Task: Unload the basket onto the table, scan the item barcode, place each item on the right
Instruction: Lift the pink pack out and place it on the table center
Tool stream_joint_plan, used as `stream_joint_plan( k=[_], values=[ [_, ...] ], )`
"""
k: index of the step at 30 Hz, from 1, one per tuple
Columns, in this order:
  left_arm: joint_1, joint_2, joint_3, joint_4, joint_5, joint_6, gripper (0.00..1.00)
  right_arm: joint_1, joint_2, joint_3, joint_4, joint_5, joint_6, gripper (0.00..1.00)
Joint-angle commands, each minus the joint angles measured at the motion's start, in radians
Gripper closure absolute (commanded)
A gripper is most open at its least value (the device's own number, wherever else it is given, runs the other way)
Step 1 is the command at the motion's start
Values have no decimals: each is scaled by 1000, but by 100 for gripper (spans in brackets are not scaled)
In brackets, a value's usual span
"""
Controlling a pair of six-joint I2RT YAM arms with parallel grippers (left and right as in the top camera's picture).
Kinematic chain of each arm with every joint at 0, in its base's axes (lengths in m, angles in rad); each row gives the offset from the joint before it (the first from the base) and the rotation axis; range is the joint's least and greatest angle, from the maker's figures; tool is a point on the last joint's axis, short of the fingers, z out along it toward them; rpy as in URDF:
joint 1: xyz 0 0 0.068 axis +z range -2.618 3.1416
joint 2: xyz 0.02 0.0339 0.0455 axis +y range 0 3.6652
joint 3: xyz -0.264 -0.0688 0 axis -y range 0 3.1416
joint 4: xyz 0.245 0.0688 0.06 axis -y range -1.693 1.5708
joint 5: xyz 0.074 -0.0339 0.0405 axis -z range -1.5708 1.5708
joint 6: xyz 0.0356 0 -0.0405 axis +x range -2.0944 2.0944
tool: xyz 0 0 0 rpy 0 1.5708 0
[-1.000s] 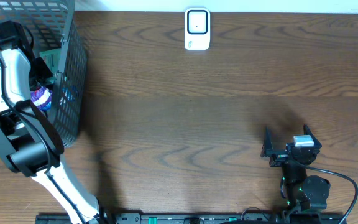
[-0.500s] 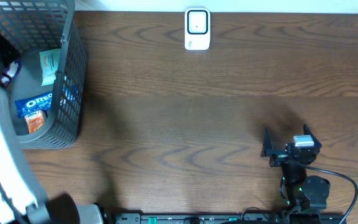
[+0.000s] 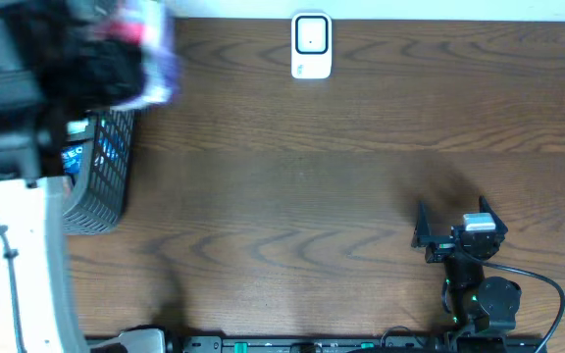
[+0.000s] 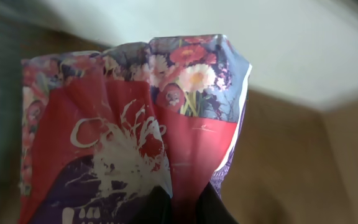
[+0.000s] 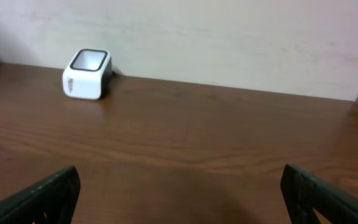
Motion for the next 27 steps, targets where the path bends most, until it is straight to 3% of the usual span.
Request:
stream_joint_plan(
  k=[1, 5, 12, 16, 21, 22, 25, 27],
  values=[
    [-142, 54, -14, -36, -5, 56, 93, 6, 0, -1, -5, -5, -10, 1],
    [-296, 147, -45, -86, -179, 55, 93, 6, 0, -1, -5, -5, -10, 1],
    [-455, 357, -62, -86, -319, 15, 93, 6, 0, -1, -5, -5, -10, 1],
    [-504, 484, -62, -61, -333, -60, 93, 6, 0, -1, -5, -5, -10, 1],
    [-541, 601, -62, -29, -332, -66, 92, 6, 0, -1, -5, -5, -10, 1],
    [-545, 614, -62, -25, -332, -66, 83, 6, 0, -1, -5, -5, -10, 1],
    [-547, 624, -61, -18, -332, -62, 15, 6, 0, -1, -5, -5, -10, 1],
    [-540, 615, -50, -21, -332, -52, 3, 6, 0, -1, -5, -5, -10, 1]
  ],
)
